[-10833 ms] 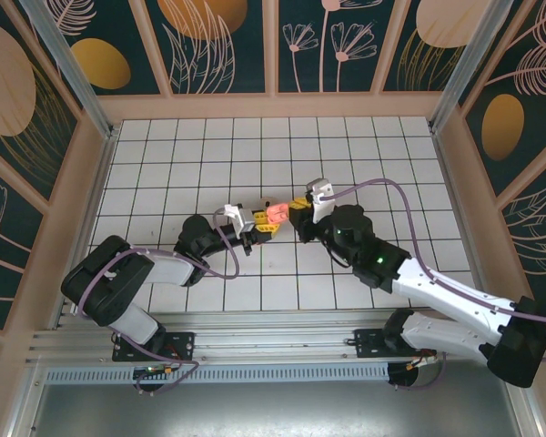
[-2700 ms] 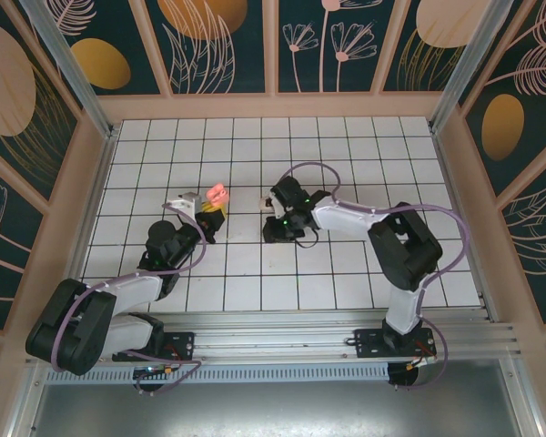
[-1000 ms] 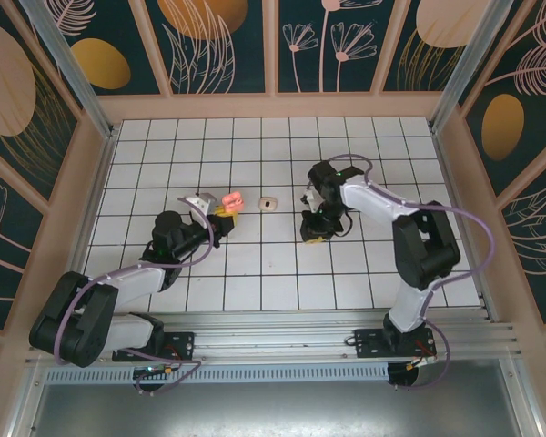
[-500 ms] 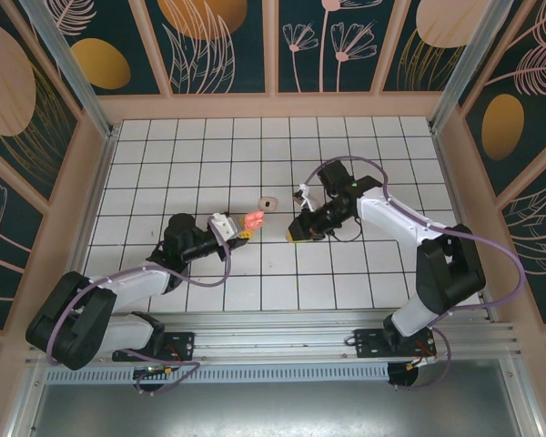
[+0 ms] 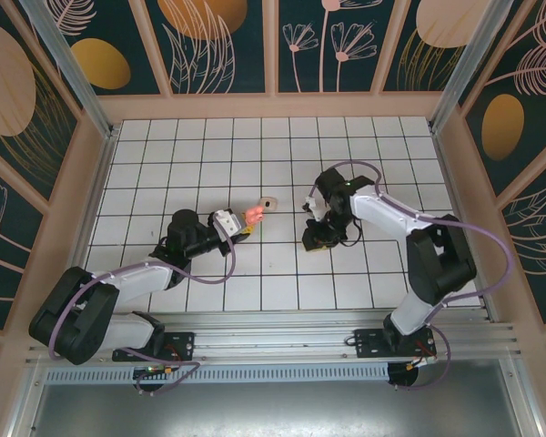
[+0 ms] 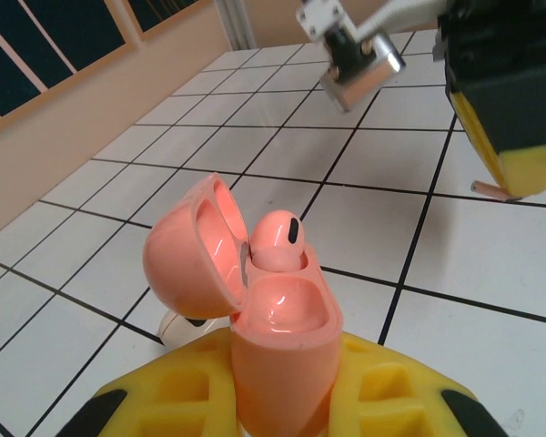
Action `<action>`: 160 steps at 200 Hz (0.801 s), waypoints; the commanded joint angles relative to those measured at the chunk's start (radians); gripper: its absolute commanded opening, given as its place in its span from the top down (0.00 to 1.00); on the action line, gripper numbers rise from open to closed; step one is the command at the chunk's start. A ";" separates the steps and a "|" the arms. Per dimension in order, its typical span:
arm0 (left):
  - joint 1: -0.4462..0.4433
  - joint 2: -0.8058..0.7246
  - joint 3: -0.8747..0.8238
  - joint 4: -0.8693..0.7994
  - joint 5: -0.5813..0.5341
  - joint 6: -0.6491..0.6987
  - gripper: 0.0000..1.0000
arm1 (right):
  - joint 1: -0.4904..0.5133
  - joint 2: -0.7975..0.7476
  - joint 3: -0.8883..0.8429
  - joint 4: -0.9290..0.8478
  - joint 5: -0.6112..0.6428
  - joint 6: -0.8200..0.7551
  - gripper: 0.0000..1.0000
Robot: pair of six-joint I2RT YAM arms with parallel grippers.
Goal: Insert wireless bluetooth earbuds into charging case
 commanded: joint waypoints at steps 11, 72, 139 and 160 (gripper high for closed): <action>-0.004 -0.023 0.011 -0.031 -0.014 -0.031 1.00 | 0.025 0.091 0.014 -0.054 0.083 0.088 0.77; -0.006 -0.040 0.019 -0.062 -0.019 -0.036 1.00 | 0.042 0.180 0.001 -0.029 0.115 0.117 0.75; -0.005 -0.045 0.025 -0.079 -0.015 -0.038 1.00 | 0.040 0.189 0.037 -0.028 0.142 0.116 0.56; -0.005 -0.044 0.026 -0.078 -0.014 -0.041 1.00 | 0.036 0.164 0.070 -0.023 0.138 0.121 0.54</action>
